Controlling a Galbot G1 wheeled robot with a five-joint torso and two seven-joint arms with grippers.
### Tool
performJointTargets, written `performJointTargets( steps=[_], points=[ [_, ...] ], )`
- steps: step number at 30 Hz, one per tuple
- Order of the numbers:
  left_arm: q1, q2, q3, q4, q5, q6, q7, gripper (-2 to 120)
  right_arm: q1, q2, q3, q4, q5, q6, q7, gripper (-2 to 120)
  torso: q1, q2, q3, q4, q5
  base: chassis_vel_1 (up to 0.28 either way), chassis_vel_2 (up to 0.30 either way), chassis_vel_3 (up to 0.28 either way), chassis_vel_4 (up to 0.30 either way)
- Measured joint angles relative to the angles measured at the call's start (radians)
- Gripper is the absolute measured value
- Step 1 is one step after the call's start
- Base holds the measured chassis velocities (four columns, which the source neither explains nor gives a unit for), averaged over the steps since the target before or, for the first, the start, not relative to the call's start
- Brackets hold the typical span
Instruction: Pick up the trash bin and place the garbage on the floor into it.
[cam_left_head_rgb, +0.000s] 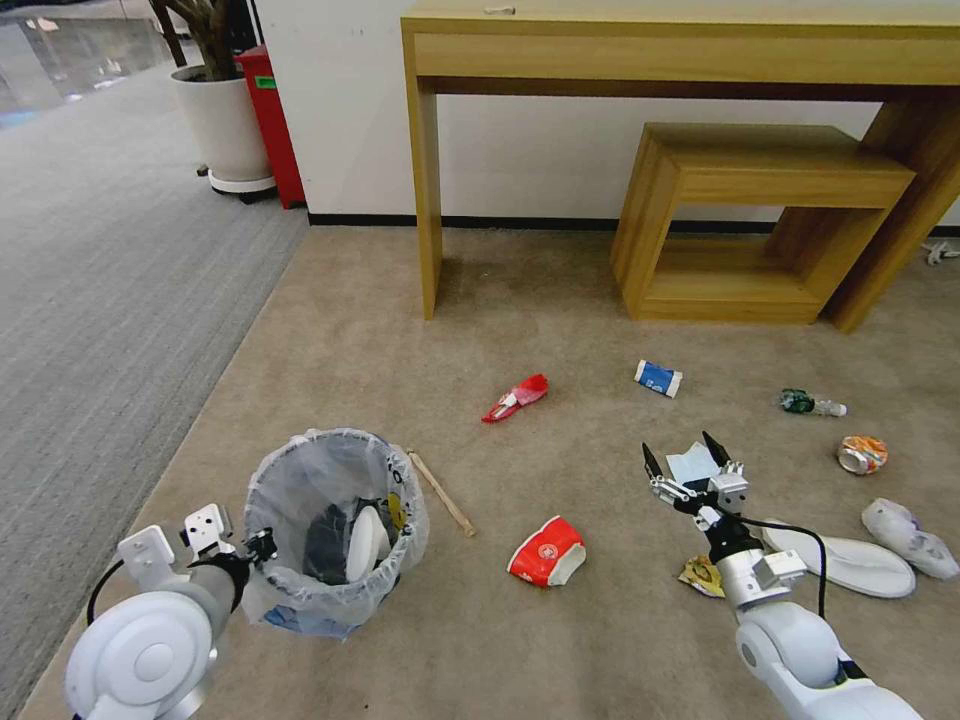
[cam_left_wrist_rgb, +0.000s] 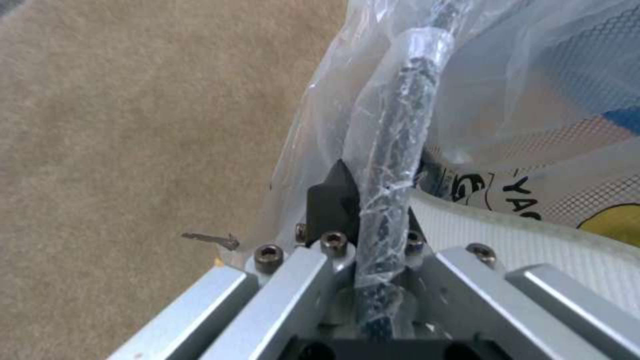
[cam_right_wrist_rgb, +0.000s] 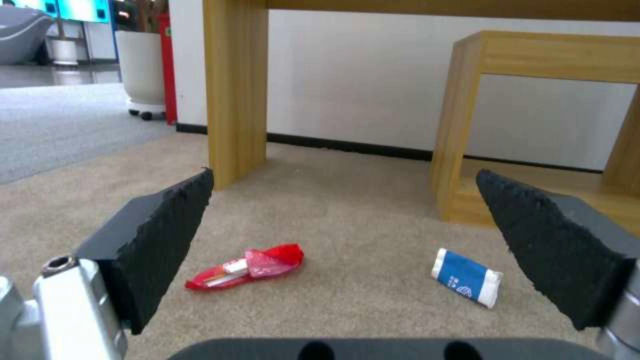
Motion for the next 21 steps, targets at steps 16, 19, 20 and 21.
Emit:
performJointTargets(
  steps=[16,19,20,21],
  points=[
    [0.008,-0.014,-0.004,-0.010,0.000,0.000,0.000,0,0.003,-0.001,-0.039,0.003,0.020,-0.038,0.032,100,0.000,0.000,0.000,0.0000,0.0001,0.000,0.000,0.000,0.000],
    [0.007,-0.016,-0.002,-0.006,0.002,-0.001,0.000,0,-0.012,-0.007,-0.045,0.020,0.037,-0.071,0.048,100,0.000,0.000,0.000,0.0000,0.0000,0.000,0.000,0.000,0.000],
    [0.006,-0.017,-0.001,-0.004,0.002,-0.001,0.000,0,-0.020,-0.012,-0.047,0.028,0.047,-0.085,0.053,100,0.000,0.000,0.000,0.0000,0.0002,0.000,0.000,0.000,0.000],
    [0.006,-0.017,-0.001,-0.004,0.002,-0.001,0.000,0,-0.020,-0.012,-0.047,0.028,0.047,-0.085,0.053,100,0.000,0.000,0.000,0.0000,0.0002,0.000,0.000,0.000,0.000]
  ],
)
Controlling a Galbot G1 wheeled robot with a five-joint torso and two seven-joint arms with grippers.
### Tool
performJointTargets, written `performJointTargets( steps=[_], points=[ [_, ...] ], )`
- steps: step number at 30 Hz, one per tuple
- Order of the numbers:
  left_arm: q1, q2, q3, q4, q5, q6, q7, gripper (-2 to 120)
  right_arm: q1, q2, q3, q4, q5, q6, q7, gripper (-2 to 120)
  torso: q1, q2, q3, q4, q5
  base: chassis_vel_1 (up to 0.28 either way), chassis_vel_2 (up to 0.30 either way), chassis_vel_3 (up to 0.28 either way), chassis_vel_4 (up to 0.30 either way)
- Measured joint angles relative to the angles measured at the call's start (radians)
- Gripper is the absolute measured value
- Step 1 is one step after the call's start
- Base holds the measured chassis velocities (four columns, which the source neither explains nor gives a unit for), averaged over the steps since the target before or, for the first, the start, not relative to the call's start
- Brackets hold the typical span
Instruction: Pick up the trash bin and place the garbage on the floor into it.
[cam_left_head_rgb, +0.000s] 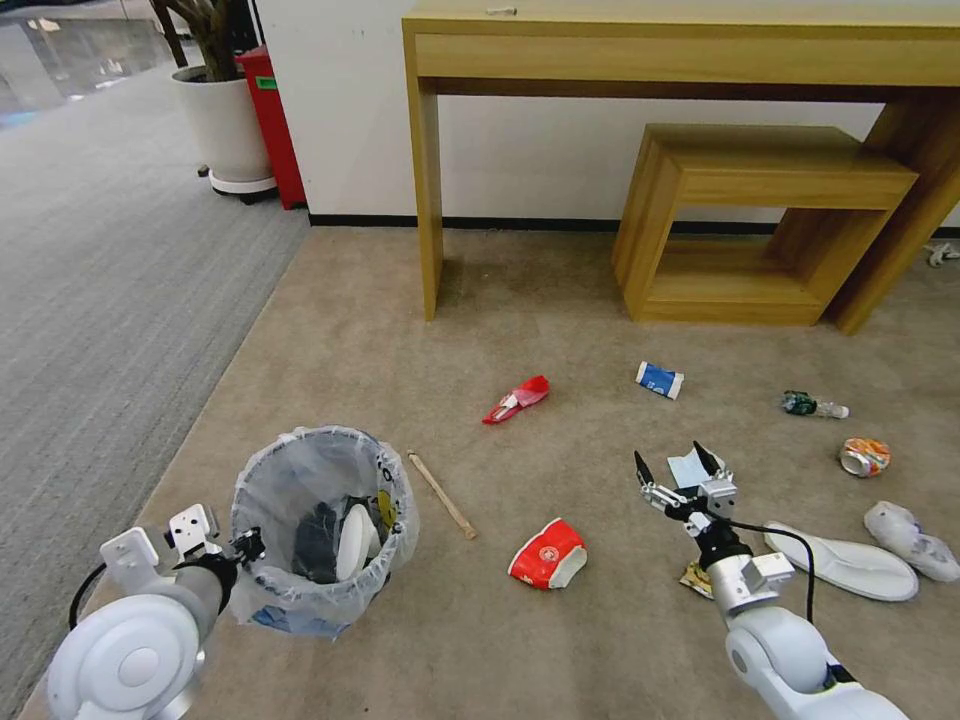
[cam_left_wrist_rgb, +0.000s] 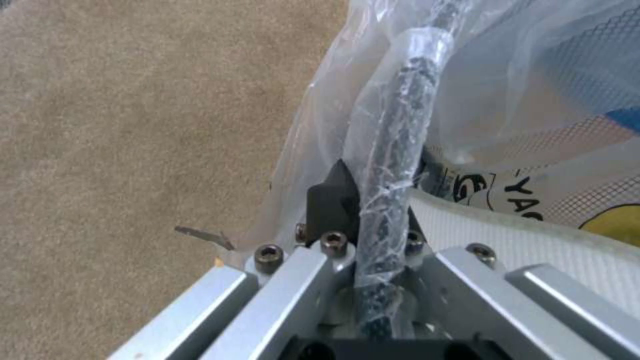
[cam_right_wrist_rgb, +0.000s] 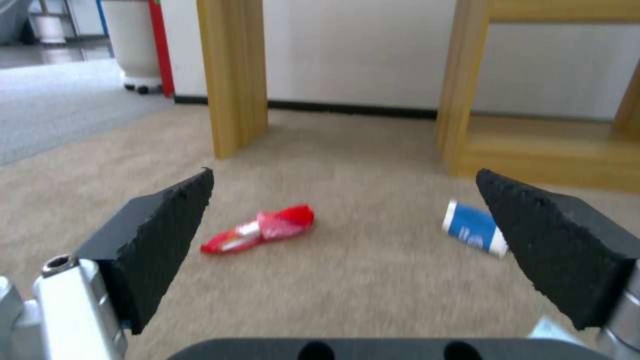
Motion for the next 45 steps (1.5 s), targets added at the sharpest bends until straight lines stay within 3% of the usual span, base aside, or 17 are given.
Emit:
performJointTargets(
  steps=[8,19,45],
  points=[
    [-0.006,-0.012,0.012,0.013,0.012,0.000,0.000,0,-0.033,-0.021,-0.023,0.083,0.100,-0.091,0.066,100,0.000,0.000,0.000,0.0000,-0.0002,0.000,0.000,0.000,0.000],
    [-0.007,-0.019,0.015,0.022,0.023,0.000,0.000,0,-0.057,-0.041,-0.068,0.209,0.336,-0.312,0.225,100,0.000,0.000,0.000,0.0000,-0.0001,0.000,0.000,0.000,0.000],
    [-0.022,-0.025,0.023,0.073,0.033,0.000,0.003,0,-0.038,-0.053,-0.093,0.199,0.598,-0.555,0.316,100,0.000,0.000,0.000,0.0000,-0.0001,0.000,0.000,0.000,0.000]
  ],
)
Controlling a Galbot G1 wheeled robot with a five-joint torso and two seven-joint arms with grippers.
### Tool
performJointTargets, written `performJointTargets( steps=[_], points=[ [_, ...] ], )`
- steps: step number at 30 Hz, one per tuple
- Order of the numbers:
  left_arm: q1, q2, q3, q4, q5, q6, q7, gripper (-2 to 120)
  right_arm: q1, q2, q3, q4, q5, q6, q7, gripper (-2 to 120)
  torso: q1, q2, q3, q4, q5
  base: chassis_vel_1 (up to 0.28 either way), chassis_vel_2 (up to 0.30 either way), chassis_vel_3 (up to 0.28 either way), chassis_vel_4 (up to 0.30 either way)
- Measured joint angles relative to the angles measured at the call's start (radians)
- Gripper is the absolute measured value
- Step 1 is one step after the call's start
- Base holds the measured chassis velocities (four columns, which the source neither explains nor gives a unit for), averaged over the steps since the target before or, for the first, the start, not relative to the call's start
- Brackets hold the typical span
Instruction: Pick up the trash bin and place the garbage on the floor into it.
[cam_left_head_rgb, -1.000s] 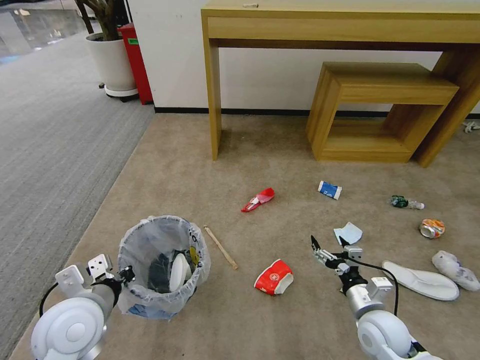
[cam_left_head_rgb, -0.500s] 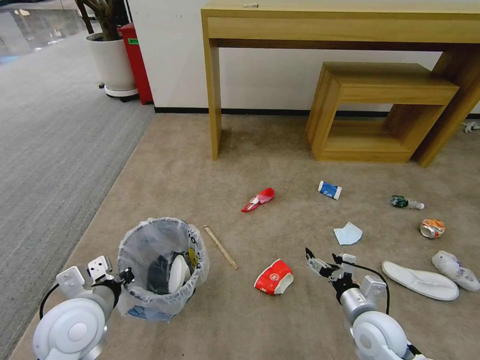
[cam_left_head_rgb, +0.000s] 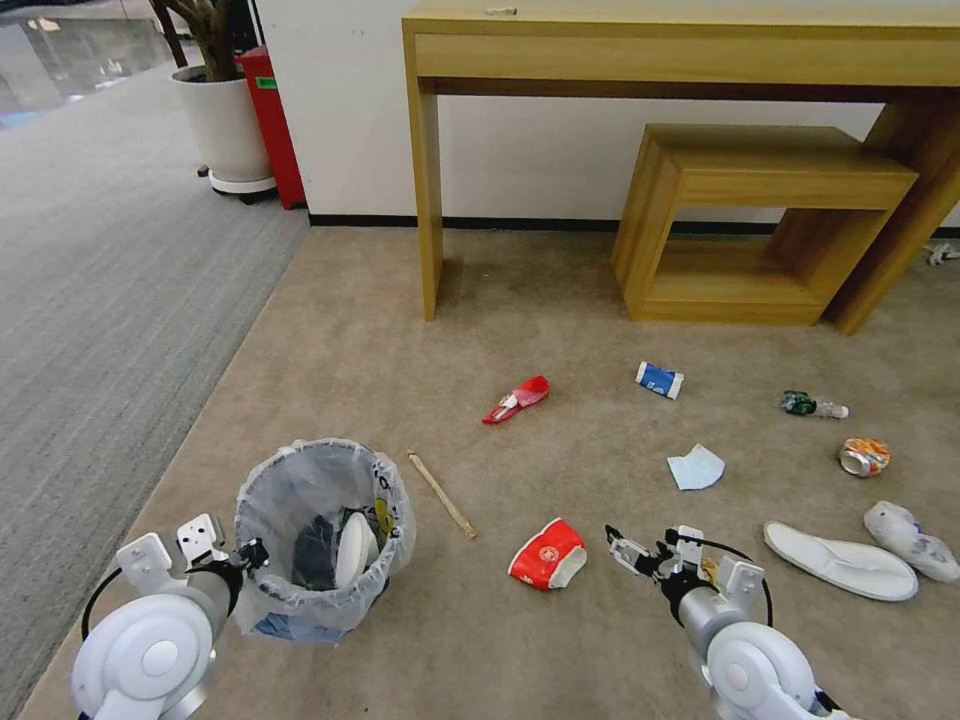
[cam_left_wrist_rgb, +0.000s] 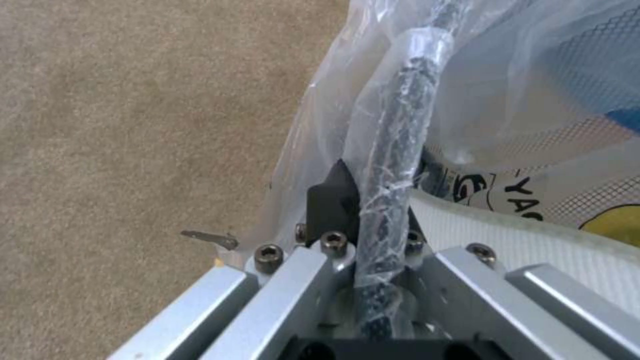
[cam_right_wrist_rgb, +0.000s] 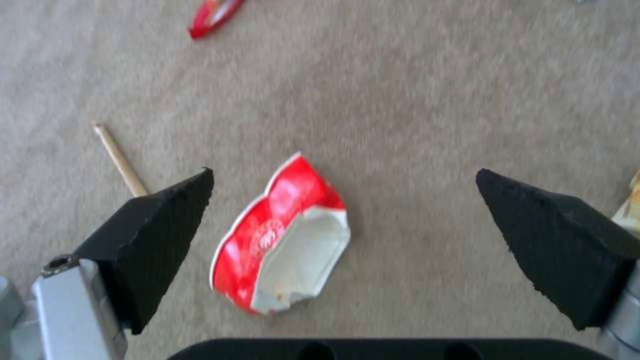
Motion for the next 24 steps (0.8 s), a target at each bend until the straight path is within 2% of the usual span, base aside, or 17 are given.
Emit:
performJointTargets(
  steps=[4,15,22,24],
  points=[
    [-0.003,-0.003,0.000,0.009,0.002,0.000,0.002,0,0.004,0.004,-0.004,0.000,0.020,-0.038,-0.006,100,0.000,0.000,0.000,0.0000,0.0000,0.000,0.000,0.000,0.000],
    [-0.007,-0.009,0.002,0.018,0.009,-0.001,0.006,0,-0.004,0.002,0.027,0.021,0.028,-0.163,-0.104,100,0.000,0.000,0.000,0.0000,-0.0001,0.000,0.000,0.000,0.000],
    [-0.006,-0.013,0.003,0.020,0.014,-0.002,0.010,0,-0.013,0.002,0.050,0.026,0.024,-0.218,-0.251,100,0.000,0.000,0.000,0.0000,0.0000,0.000,0.000,0.000,0.000],
    [-0.007,-0.014,0.004,0.020,0.014,-0.002,0.010,0,-0.013,0.003,0.051,0.027,0.029,-0.225,-0.262,100,0.000,0.000,0.000,0.0000,-0.0001,0.000,0.000,0.000,0.000]
  ],
)
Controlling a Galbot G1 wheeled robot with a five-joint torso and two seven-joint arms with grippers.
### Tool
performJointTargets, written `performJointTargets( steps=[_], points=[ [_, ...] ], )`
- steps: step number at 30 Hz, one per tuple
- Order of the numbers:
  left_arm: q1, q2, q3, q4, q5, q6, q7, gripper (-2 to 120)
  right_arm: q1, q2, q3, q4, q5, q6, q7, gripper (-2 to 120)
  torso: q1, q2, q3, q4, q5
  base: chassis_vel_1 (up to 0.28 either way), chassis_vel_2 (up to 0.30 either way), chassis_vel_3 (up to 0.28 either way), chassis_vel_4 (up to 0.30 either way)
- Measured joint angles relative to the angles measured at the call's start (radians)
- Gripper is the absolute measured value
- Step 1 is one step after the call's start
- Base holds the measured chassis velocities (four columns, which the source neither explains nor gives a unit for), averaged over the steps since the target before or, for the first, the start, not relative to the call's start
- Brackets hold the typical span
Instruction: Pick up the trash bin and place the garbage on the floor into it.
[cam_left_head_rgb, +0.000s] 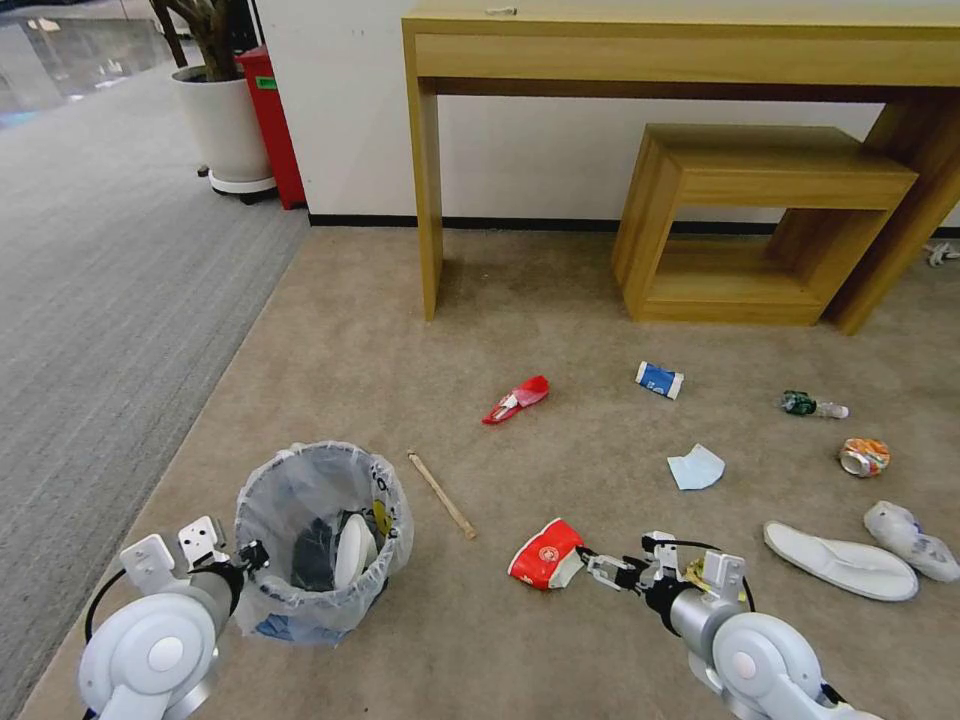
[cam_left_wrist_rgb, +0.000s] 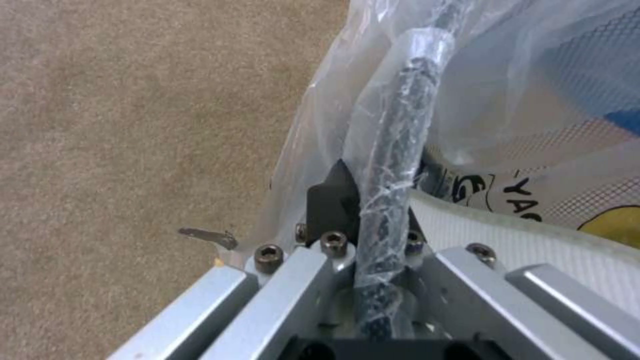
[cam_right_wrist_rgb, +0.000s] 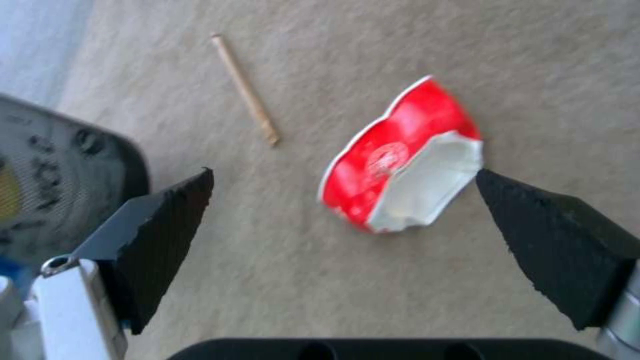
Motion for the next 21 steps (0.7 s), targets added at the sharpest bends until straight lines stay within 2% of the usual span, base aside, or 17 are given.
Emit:
performJointTargets(
  steps=[6,21],
  points=[
    [0.000,-0.001,0.001,0.001,0.002,-0.001,0.001,0,0.008,0.006,-0.012,-0.008,0.002,0.007,-0.021,100,0.000,0.000,0.000,0.0000,0.0000,0.000,0.000,0.000,0.000],
    [-0.001,-0.005,0.004,0.000,0.003,-0.001,0.001,0,0.028,0.061,-0.087,-0.056,-0.010,0.039,0.022,100,0.000,0.000,0.000,0.0000,0.0000,0.000,0.000,0.000,0.000]
  ],
)
